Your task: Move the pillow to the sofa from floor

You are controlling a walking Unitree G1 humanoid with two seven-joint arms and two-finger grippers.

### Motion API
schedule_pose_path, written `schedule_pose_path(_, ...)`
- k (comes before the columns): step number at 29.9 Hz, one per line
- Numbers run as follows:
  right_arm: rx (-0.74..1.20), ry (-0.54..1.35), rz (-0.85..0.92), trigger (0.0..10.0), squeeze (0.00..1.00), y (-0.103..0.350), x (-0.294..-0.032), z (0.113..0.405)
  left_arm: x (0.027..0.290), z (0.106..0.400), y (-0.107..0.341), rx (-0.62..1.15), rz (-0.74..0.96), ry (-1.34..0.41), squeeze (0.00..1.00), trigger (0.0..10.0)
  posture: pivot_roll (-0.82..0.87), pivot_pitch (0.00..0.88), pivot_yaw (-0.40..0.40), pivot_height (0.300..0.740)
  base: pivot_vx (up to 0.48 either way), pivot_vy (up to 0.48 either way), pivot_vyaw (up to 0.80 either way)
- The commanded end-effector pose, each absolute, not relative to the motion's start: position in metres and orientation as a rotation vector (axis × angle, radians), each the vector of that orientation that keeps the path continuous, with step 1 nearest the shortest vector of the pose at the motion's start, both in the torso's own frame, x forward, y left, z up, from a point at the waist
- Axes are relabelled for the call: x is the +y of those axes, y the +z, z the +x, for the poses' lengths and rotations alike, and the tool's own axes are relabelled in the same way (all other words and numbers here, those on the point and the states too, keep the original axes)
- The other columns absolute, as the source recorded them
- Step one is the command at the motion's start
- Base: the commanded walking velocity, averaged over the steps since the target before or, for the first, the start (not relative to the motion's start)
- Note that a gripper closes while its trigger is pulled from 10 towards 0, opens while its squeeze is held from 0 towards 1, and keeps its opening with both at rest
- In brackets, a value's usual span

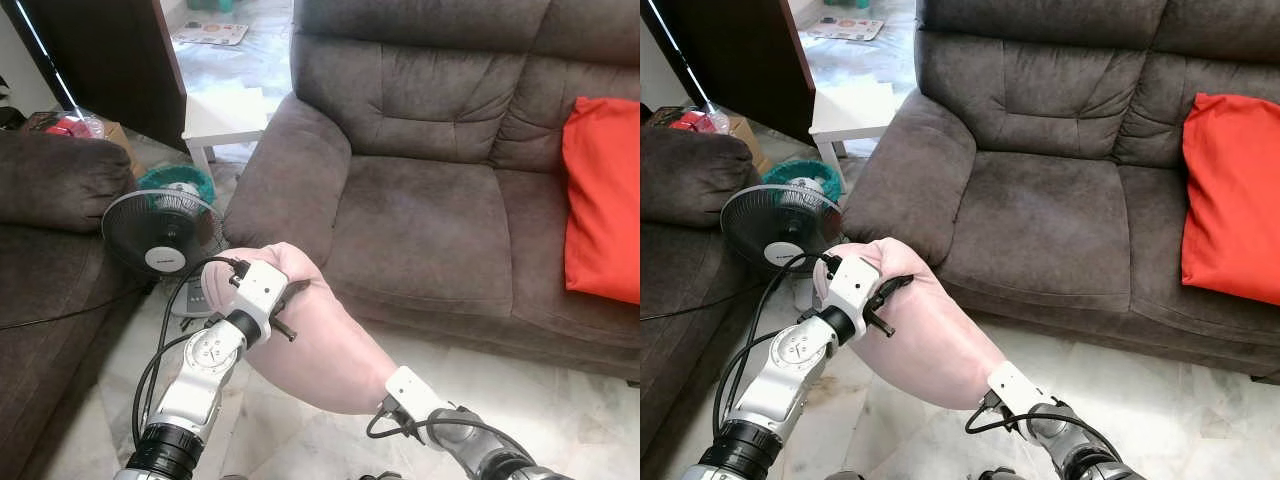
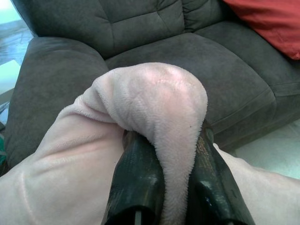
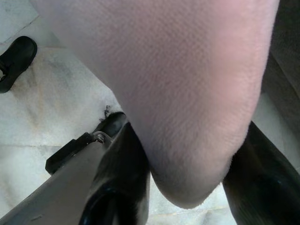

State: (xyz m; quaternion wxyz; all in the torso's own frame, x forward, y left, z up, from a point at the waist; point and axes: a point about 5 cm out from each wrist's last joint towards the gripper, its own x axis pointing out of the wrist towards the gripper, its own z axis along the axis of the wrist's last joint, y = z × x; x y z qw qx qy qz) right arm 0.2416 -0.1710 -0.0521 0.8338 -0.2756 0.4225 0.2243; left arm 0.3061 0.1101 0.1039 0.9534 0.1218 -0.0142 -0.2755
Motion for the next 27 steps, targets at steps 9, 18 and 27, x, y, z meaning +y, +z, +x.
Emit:
schedule_pose_path(9,0.897,0.480,-0.600,0.0,0.00,-0.054,-0.172,0.238,0.105,0.312,0.125,-0.129,0.261,-0.576,0.00,10.0,0.15,0.070,-0.019,0.740,0.000,0.000,0.00)
schedule_pose_path(18,0.892,0.485,-0.610,0.0,0.00,-0.056,-0.172,0.235,0.106,0.311,0.115,-0.085,0.283,-0.577,0.00,10.0,0.15,0.059,-0.020,0.740,0.000,0.000,0.00)
schedule_pose_path(27,0.815,0.392,-0.452,0.0,0.00,-0.049,-0.169,0.245,0.122,0.312,0.092,0.012,0.324,-0.464,0.00,10.0,0.15,0.054,-0.021,0.740,0.000,0.000,0.00)
